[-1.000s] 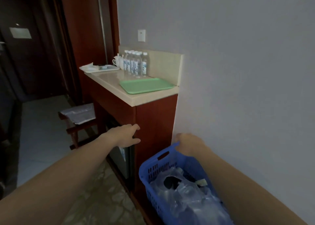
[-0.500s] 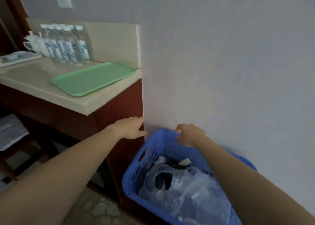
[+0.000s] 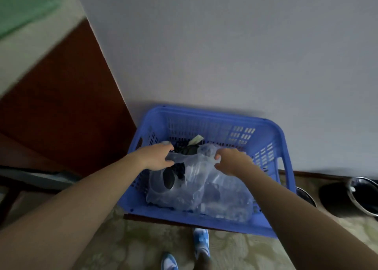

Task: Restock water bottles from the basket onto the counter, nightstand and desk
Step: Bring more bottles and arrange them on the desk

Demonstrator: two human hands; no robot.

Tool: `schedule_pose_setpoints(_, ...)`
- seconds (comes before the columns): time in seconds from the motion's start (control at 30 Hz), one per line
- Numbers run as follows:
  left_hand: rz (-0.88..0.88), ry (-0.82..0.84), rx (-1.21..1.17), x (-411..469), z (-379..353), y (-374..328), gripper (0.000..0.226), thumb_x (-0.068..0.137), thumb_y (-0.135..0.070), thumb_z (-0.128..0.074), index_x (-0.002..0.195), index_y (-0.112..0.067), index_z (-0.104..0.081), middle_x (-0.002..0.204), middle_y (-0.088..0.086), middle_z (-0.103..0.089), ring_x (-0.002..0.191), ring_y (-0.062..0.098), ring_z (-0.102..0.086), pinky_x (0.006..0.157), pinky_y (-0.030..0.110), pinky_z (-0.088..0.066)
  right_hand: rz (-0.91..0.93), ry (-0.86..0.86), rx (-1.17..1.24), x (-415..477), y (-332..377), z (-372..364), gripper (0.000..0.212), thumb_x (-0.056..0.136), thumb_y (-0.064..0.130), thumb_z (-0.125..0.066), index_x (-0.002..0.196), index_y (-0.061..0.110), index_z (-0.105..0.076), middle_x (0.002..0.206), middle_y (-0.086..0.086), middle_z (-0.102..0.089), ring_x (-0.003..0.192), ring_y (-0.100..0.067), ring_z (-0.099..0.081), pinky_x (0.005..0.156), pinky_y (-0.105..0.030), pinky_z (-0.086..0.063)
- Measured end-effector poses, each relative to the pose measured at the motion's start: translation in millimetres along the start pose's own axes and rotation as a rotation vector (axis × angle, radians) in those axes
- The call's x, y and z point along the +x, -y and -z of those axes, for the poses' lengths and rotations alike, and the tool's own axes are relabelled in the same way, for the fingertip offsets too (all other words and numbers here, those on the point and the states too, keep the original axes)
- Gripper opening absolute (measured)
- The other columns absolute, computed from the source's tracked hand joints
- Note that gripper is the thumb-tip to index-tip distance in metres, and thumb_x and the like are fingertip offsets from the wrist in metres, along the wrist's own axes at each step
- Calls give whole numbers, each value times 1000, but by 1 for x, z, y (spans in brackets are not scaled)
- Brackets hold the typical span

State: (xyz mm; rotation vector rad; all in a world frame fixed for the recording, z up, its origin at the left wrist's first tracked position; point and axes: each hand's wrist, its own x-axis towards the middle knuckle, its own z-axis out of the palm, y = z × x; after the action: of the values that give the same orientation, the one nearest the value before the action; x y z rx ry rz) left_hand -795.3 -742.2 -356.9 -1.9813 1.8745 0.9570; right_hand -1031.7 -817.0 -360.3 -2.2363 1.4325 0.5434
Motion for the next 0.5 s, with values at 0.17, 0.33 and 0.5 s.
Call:
schedule_pose_setpoints(0.17, 0, 50, -62, 72, -17, 6, 58, 99, -43, -47, 149, -20, -29, 147, 6, -44, 125, 22, -50, 102, 39, -44, -25, 104, 11, 52, -31, -25, 34, 93, 34, -53, 126, 26, -53, 137, -8, -53, 125, -32, -49, 93, -41, -43)
schedule_pose_setpoints(0.33, 54, 19, -134, 146, -29, 12, 38, 103, -29, -40, 136, -12, -47, 131, 12, -56, 111, 27, -57, 95, 44, -47, 20, 85, 47, 124, -44, -31, 32, 93, 23, -48, 124, 20, -57, 130, -12, -58, 118, -34, -55, 95, -43, -47)
schedule_pose_setpoints(0.5, 42, 110, -165, 200, -61, -3, 28, 101, -26, -45, 123, -13, -55, 117, 8, -64, 100, 26, -60, 86, 39, -50, 173, 132, 35, 185, -23, -47, 33, 92, 10, -46, 120, 15, -63, 120, -17, -63, 112, -36, -59, 90, -41, -50)
